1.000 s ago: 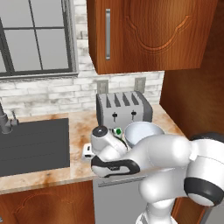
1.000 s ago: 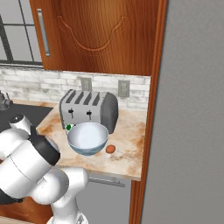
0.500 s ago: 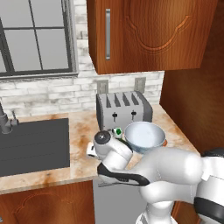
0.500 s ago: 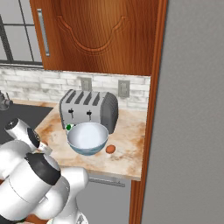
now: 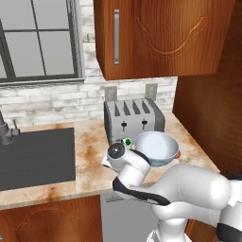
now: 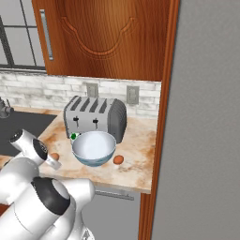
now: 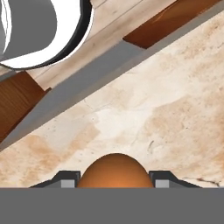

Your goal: Gather the eggs and milk located in the vicinity of the sink area and place them right next to the bowl.

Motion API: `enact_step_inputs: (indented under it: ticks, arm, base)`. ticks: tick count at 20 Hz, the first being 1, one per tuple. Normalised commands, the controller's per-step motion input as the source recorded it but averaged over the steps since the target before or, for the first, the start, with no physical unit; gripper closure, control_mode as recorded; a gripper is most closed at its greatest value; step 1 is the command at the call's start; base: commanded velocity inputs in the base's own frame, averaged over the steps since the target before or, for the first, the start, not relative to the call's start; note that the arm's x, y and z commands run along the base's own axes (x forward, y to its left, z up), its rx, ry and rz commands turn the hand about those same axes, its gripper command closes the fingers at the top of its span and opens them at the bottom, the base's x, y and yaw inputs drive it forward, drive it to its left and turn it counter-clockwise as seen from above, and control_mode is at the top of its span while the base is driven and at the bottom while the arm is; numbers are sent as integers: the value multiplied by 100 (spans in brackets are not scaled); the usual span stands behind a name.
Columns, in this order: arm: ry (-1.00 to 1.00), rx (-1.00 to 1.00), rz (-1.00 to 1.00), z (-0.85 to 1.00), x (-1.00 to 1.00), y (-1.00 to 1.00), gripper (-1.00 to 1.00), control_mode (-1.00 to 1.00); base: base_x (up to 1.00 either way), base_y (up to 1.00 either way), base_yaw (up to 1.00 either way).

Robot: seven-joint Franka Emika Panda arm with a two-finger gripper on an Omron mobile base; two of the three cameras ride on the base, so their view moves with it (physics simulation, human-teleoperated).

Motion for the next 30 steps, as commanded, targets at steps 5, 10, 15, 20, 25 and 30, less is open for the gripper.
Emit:
enact_step_inputs:
  ticks: [5,10,15,20,25,30]
  arm:
    - [9,7,-6,8,0,-30,100,-100]
    - [9,7,-6,1,0,-28,100,-100]
    - [0,0,-5,-5,1,-10,100,-100]
    - [-2,0,-4,-19,2,0,100,-100]
    - [-4,0,-4,-9,0,-4,100,-100]
    - [-3,0,-5,0,0,-16,100,-100]
  base:
    - [0,0,0]
    - [0,0,0]
    - [0,0,0]
    - [0,0,0]
    - [0,0,0]
    - [0,0,0]
